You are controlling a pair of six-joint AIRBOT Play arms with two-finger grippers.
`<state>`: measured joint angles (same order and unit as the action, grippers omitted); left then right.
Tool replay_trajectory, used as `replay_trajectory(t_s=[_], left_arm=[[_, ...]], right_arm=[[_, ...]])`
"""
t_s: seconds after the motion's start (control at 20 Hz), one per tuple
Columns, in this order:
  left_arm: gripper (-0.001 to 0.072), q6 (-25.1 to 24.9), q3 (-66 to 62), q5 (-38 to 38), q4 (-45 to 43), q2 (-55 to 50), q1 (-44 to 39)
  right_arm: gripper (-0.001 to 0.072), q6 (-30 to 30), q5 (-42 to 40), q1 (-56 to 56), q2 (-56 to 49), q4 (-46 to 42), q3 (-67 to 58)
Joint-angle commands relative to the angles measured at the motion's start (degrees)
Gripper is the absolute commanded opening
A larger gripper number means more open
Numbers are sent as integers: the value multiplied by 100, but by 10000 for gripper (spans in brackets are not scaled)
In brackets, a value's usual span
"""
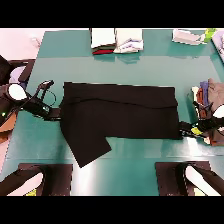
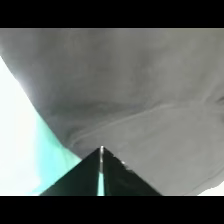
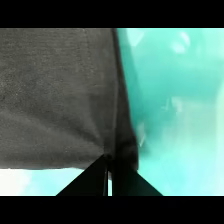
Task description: Fold the shirts.
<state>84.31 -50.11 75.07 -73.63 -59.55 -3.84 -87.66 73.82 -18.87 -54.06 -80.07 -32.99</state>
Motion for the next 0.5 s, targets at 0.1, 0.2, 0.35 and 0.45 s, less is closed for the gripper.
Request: replay_trajectory(t_s=[0.1,0.2,0.35,0.45], left_arm=[[325,31,-4,136,-92,4,7],[325,33,-4,116,-61,4,7],[325,31,-4,92,-2,2,7],[325,28,-4,87,15,4,7]], right_arm=[[538,20,275,-2,238,-306,-365],[538,20,271,-2,87,-304,-201],[536,17,94,-2,-422,-17,66],[504,20,-74,-2,-675,267,76]])
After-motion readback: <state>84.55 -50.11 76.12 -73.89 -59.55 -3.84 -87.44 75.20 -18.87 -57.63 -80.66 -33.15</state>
